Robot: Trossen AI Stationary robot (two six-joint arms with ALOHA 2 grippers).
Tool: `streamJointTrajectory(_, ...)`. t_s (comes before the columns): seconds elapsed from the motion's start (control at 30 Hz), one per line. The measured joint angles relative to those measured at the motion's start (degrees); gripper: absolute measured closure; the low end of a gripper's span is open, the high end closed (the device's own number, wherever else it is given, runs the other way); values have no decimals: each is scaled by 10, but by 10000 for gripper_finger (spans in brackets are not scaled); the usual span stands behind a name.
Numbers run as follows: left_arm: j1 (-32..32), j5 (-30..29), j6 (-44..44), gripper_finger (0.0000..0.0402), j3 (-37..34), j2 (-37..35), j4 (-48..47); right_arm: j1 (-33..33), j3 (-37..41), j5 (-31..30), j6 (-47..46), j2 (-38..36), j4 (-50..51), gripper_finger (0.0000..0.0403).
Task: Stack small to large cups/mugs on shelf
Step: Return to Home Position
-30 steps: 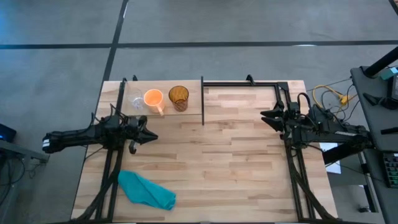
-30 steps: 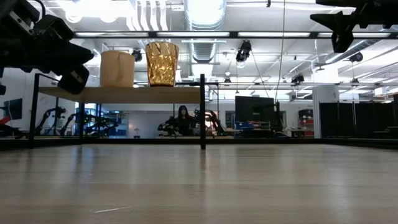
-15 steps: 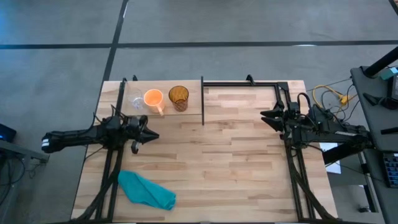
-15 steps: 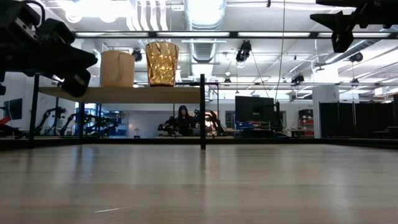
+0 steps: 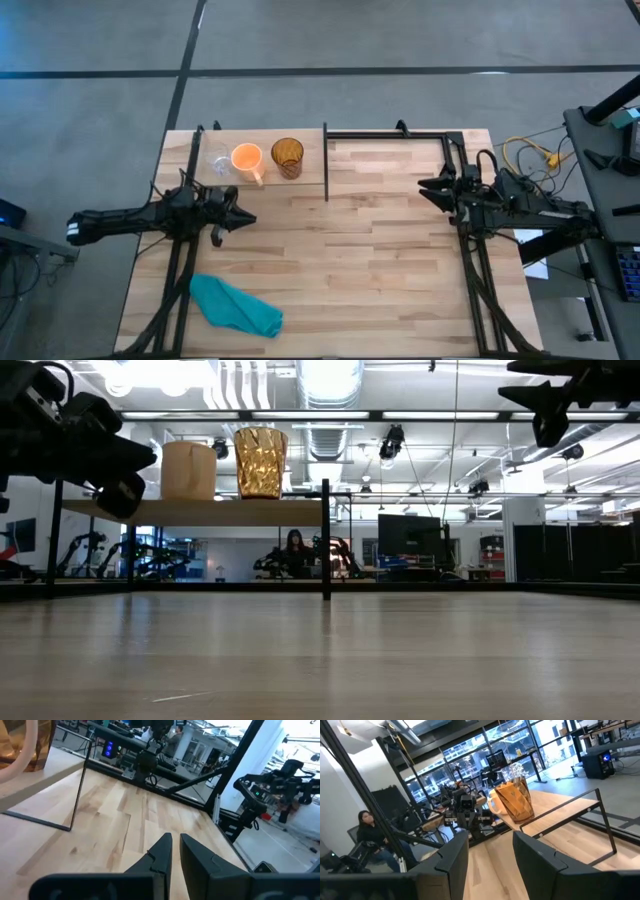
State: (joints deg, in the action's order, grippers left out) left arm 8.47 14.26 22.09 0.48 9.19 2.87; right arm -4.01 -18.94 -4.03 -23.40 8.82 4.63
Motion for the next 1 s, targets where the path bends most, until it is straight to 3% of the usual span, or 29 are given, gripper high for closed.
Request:
streamJointTrajectory(0.1,0,0,-17,380,0,2,0,0,0,9,6,0,-2,252)
streamJointTrajectory(0.23,0,0,-33,380,0,-1,2,0,6,97,97,-1,27,253)
streamJointTrajectory(0.3,0,2,-33,380,0,-2,10,0,20,114,98,-2,15,253)
streamJointTrajectory(0.43,0,2,-34,380,1,-2,21,0,81,115,68,-11,-52,254)
streamJointTrajectory(0.63,0,2,-33,380,1,-2,26,0,184,116,70,-12,-270,258)
streamJointTrajectory(0.83,0,2,-33,380,1,-2,26,0,184,118,47,-8,-224,264)
streamJointTrajectory(1.0,0,2,-32,380,1,-1,26,0,184,117,94,-5,-230,262)
